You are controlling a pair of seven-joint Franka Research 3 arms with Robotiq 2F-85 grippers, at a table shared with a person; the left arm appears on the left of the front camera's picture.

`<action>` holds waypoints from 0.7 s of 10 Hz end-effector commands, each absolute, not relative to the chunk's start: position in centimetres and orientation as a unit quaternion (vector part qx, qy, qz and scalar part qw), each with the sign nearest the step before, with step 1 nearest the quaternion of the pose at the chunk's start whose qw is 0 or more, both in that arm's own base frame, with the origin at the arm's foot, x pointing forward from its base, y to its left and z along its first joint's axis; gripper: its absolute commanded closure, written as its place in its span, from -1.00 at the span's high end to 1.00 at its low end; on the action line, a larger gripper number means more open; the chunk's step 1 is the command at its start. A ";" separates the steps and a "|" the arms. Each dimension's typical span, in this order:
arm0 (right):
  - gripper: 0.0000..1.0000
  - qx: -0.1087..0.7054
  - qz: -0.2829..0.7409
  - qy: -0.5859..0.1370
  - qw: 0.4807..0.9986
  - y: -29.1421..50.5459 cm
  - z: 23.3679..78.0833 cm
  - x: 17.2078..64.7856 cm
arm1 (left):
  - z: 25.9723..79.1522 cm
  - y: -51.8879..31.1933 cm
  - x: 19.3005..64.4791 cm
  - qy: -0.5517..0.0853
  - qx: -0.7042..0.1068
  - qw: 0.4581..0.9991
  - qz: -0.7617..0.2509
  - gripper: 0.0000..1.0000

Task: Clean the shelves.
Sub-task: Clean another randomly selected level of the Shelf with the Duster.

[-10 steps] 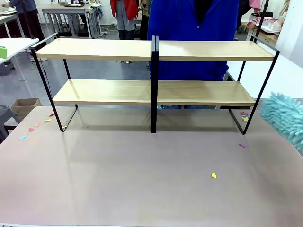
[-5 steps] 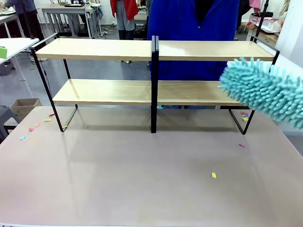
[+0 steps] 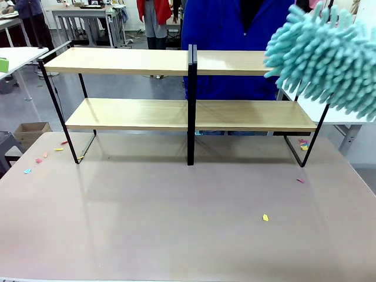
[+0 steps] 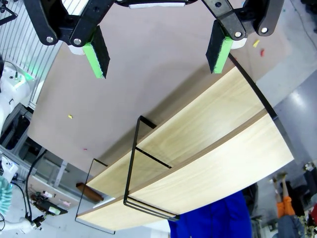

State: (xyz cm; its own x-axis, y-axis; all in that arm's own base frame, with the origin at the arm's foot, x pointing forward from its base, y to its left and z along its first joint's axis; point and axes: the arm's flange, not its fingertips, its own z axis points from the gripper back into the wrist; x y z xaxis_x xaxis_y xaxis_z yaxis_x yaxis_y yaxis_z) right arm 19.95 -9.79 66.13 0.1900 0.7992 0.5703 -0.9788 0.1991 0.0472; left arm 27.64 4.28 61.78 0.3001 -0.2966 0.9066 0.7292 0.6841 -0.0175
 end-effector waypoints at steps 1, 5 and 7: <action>-0.75 0.206 0.617 -0.252 0.716 -11.4 67.3 20.2 | 61.6 4.3 27.8 -0.492 -0.225 0.771 -0.336 1.00; -0.75 0.197 0.613 -0.230 0.729 -10.5 66.8 20.0 | 61.6 4.3 27.8 -0.492 -0.225 0.771 -0.336 1.00; -0.75 0.197 0.613 -0.230 0.729 -10.5 66.8 20.0 | 61.6 4.3 27.8 -0.492 -0.225 0.771 -0.336 1.00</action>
State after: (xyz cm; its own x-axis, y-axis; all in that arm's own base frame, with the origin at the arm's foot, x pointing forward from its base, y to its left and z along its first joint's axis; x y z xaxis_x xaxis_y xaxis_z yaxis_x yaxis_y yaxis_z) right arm 20.16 -10.74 66.67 0.1719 0.8123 0.5573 -0.9801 0.1981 0.0135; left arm 27.64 4.28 61.78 0.3001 -0.2966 0.9066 0.7291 0.6841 -0.0175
